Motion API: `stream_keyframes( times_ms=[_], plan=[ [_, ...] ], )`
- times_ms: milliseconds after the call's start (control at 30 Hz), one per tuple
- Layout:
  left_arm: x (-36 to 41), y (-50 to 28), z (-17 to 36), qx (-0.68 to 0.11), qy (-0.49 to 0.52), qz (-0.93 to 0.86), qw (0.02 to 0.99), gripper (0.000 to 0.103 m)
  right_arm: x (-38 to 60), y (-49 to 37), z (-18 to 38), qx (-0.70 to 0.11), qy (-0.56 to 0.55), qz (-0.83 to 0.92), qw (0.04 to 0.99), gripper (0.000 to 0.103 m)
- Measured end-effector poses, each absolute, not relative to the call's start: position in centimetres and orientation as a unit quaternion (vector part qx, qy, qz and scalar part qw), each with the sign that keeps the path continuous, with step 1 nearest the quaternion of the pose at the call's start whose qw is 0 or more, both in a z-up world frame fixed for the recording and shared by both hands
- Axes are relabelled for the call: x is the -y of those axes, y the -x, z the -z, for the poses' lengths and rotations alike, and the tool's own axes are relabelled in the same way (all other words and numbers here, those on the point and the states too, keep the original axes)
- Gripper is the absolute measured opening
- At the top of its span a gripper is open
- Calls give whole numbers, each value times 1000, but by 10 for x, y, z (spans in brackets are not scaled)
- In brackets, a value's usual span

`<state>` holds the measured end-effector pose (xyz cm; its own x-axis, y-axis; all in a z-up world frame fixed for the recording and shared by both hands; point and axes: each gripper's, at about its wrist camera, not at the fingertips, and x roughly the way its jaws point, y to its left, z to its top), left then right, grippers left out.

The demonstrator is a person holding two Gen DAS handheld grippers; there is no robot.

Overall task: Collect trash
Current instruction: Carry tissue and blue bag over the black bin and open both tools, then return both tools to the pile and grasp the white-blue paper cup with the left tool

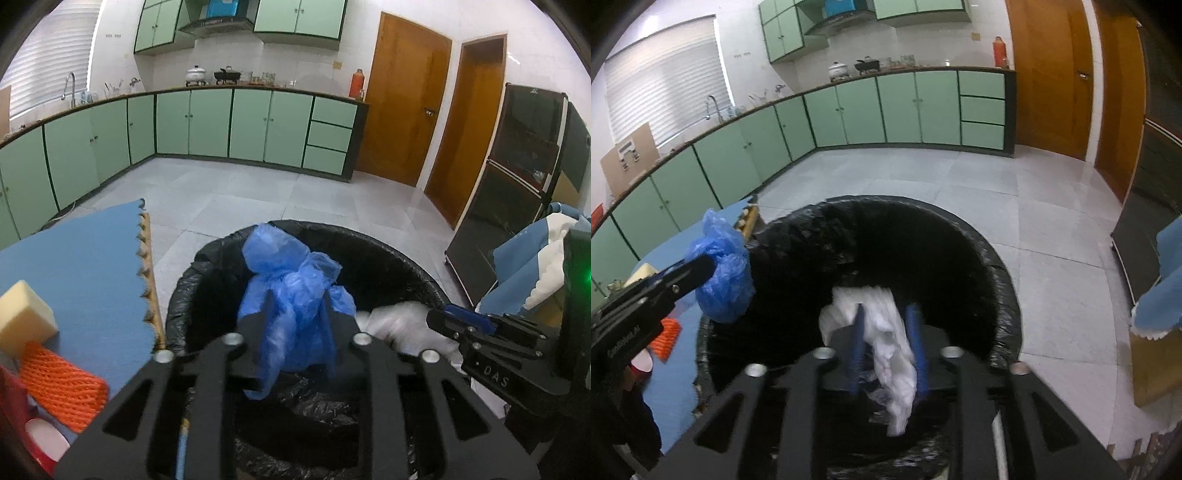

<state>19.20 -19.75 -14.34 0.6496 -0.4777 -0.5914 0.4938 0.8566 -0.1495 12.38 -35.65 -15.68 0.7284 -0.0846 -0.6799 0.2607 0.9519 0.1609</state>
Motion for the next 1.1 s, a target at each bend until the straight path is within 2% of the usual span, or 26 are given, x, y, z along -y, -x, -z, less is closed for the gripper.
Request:
stream_keyframes(
  times_ms=[33,67,100,167,300,367,567,833,1100],
  plan=[
    [197,-192,143,-322,-10,267,908,40,359,-122,157,-355,-124,99,921,42],
    [195,-191,142,-321,-9,265,909,50,360,-119,157,-353,-125,106,921,53],
    [192,-189,140,-317,-8,263,911,54,363,-118,158,-351,-125,110,921,60],
    [185,-187,137,-312,-8,259,914,58,366,-115,157,-348,-124,116,922,67],
    [167,-182,127,-297,-9,241,924,68,364,-111,150,-333,-119,125,927,91],
    [158,-178,121,-286,-13,230,930,75,360,-110,144,-324,-122,123,930,96],
    [109,-160,104,-259,-21,185,948,83,331,-114,124,-297,-117,98,942,97],
    [31,-131,88,-236,-24,105,966,84,280,-122,107,-273,-114,45,954,97],
    [-44,-109,91,-252,-8,34,967,84,220,-136,103,-272,-87,-7,958,97]
  ],
)
